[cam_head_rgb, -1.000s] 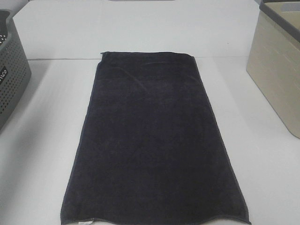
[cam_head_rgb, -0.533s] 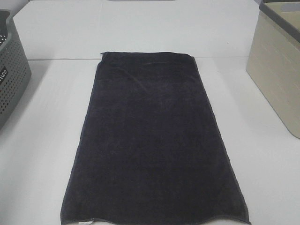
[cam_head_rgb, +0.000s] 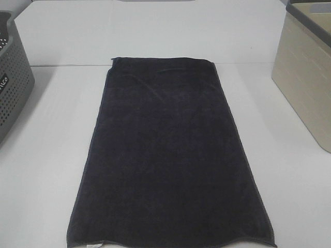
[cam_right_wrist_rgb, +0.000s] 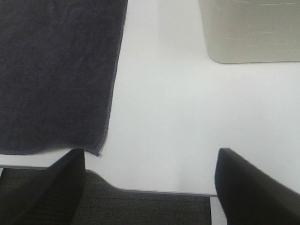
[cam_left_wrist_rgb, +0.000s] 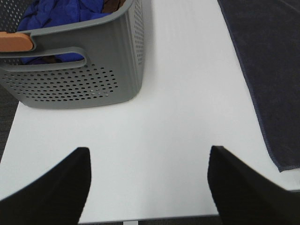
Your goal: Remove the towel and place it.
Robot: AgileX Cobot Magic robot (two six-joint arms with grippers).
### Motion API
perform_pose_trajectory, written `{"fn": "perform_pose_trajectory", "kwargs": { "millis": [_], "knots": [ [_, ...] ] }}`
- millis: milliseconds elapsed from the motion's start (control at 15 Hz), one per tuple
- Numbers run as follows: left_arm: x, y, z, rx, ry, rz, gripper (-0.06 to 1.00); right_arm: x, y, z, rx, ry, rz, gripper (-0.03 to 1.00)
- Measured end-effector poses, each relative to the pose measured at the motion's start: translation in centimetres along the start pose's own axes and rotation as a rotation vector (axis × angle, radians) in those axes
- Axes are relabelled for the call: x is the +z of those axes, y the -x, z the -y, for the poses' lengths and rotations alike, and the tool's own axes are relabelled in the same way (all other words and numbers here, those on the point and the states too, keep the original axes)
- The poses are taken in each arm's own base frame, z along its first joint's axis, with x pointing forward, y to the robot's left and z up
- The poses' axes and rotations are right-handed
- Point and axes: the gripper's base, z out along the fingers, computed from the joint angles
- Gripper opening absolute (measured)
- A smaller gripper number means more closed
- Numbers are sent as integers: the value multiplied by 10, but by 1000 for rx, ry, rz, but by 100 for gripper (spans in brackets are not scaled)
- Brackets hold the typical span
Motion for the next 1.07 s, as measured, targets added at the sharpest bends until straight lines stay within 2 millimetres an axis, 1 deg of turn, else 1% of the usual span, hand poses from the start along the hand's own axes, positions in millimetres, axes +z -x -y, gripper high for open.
{"fn": "perform_pose_trajectory", "kwargs": {
  "millis": [67,133,267,533,1067],
  "knots": [
    [-4,-7,1,2,8,61,67,1,-1,0,-14,5,-3,75],
    [-7,-9,1,3,14,95,67,3,0,-1,-19,13,11,75],
    [-6,-10,0,1,20,95,67,11,0,-1,-14,37,41,75],
    [-6,-11,-1,-11,32,97,67,11,1,-2,-55,118,58,75],
    [-6,-11,-1,-38,31,98,67,11,1,-1,-56,116,58,75]
  ]
}}
